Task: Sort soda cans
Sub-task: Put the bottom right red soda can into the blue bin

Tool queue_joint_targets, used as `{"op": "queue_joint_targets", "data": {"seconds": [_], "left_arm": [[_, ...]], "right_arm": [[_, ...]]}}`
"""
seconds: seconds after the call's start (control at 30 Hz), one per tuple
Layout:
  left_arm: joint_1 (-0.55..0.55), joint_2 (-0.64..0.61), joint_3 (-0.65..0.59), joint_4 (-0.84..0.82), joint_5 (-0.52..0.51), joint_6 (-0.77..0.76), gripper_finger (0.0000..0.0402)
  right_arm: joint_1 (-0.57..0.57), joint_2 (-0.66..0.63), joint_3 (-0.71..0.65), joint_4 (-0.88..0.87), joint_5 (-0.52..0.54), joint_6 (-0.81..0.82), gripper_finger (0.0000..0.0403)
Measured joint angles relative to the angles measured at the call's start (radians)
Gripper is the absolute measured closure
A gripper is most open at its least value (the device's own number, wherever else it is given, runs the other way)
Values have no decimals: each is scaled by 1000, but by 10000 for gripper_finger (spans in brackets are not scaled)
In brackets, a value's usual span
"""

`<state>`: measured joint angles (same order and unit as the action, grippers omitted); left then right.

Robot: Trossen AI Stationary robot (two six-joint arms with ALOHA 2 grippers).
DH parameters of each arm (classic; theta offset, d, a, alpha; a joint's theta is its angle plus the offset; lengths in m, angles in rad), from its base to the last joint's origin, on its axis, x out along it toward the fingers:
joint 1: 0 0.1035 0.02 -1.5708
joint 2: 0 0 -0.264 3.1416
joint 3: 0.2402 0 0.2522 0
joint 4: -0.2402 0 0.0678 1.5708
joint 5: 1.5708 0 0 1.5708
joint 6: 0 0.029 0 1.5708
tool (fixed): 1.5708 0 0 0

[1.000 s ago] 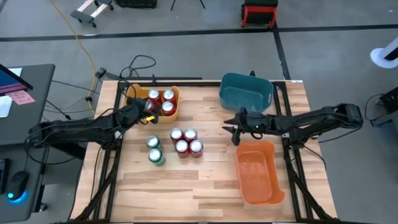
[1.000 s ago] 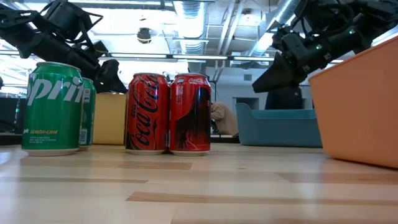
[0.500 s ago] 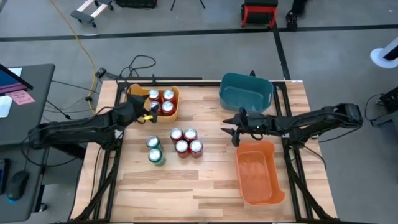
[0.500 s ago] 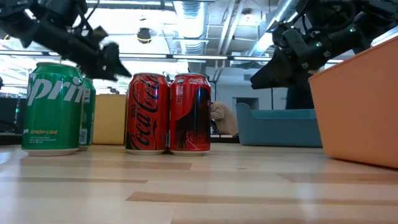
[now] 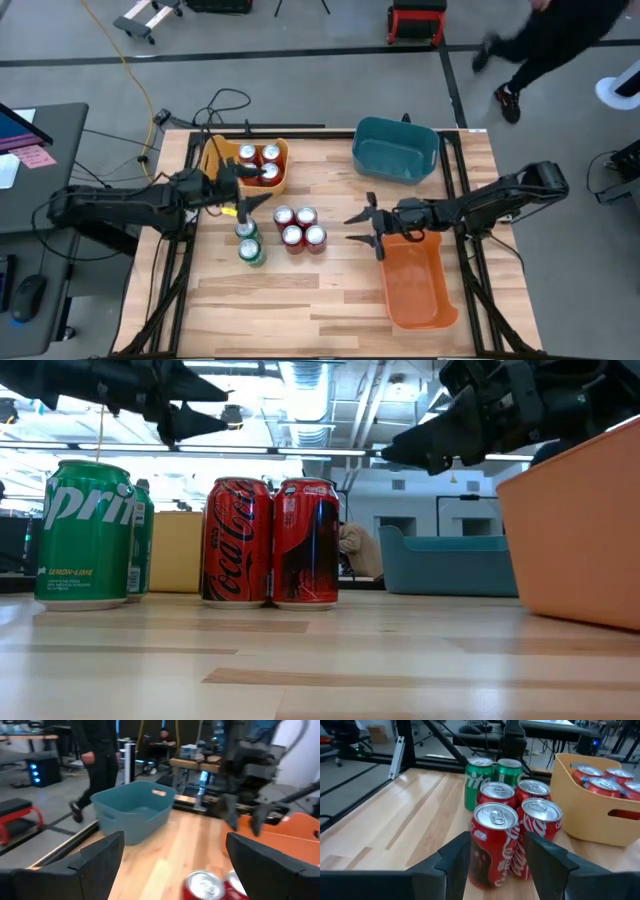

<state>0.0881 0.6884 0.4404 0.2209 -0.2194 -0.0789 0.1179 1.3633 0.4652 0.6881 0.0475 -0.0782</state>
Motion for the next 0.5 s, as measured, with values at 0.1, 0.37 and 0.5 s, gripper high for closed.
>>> {"op": "queue_joint_targets", "data": {"seconds": [0.1,0.37,0.5], "left_arm": [[-104,38,0,28,-72,11,56],[-304,247,0,196,-310,56,56],[-339,331,0,300,-367,92,56]], "right_arm": [[-1,49,29,19,2,7,191],[0,127,135,-70,1,10,129],[-2,129,166,-109,1,29,82]]}}
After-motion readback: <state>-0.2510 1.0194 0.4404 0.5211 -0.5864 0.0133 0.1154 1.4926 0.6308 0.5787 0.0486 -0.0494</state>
